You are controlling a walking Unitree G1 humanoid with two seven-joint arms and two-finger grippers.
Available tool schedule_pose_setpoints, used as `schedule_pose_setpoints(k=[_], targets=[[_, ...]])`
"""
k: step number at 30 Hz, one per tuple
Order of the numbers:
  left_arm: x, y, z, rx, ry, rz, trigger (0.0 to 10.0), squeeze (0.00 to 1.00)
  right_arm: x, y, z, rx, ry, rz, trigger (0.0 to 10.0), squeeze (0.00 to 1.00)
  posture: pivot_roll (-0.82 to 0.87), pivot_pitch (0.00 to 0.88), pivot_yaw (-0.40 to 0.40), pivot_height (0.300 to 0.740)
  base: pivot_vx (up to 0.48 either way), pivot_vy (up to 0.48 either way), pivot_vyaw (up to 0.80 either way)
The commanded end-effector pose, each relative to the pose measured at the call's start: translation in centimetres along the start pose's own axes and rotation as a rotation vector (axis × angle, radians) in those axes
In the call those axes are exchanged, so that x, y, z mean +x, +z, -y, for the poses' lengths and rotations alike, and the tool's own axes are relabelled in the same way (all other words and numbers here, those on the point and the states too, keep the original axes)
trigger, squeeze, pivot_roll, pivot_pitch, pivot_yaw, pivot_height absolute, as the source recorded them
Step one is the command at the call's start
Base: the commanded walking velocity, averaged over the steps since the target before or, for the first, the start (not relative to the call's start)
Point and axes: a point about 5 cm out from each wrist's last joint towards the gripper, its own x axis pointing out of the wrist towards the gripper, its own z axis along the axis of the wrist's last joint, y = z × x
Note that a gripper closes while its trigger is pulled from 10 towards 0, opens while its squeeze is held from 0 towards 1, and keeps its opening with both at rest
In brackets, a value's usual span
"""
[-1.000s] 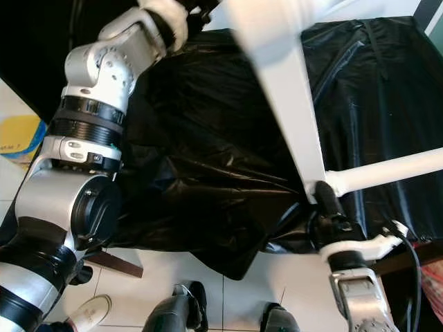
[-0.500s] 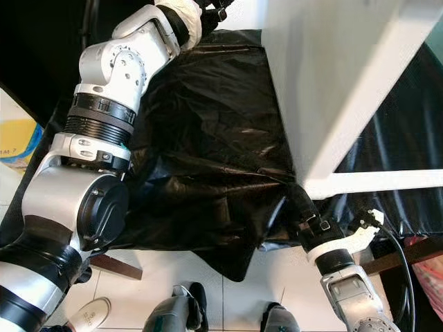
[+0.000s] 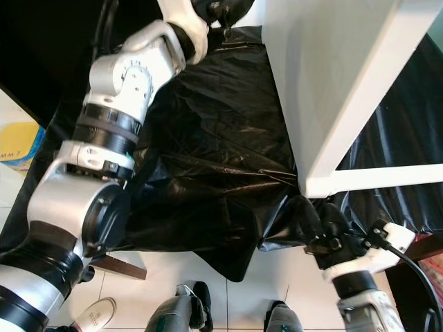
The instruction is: Building children table
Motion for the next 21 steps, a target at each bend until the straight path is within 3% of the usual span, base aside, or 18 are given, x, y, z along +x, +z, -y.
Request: schedule_pose_setpoints(k=[1,7,12,14,17,18,21], targets=[[-0.7,-0.5,0.1,0.032,-0.130,-0.034,10.0,0.00,-0.6,0.5,0.5,-0.068,-0.004,0.010,10.0,0.00,-0.17,0.204,0.137,0.740,0.000,0.000,0.00],[-2.3,-2.2,-1.6,0.047,-0.082,-0.093,10.0,0.00,-0.7,1.8,1.8,-0.218,-0.005,0.033,10.0,0.00,-0.17,0.204,0.129,0.740,0.000,0.000,0.00],[-3.6,-3.1,-2.6,0.058,-0.057,-0.120,10.0,0.00,-0.1,2.5,2.2,-0.274,0.017,0.038,10.0,0.00,-0.17,0.203,0.126,0.740,0.000,0.000,0.00],[-5.4,-4.1,-3.5,0.075,-0.033,-0.145,10.0,0.00,0.9,2.9,2.4,-0.333,0.064,0.038,10.0,0.00,-0.17,0.199,0.124,0.740,0.000,0.000,0.00],[-6.3,-4.4,-3.8,0.086,-0.023,-0.156,10.0,0.00,1.5,3.0,2.4,-0.353,0.092,0.038,10.0,0.00,-0.16,0.197,0.122,0.740,0.000,0.000,0.00],[-7.7,-5.0,-4.0,0.115,-0.020,-0.174,10.0,0.00,2.6,3.0,2.3,-0.373,0.138,0.040,10.0,0.00,-0.16,0.195,0.117,0.740,0.000,0.000,0.00],[-8.6,-5.2,-3.7,0.143,-0.034,-0.179,10.0,0.00,3.3,2.7,2.0,-0.386,0.191,0.028,10.0,0.00,-0.15,0.193,0.116,0.740,0.000,0.000,0.00]])
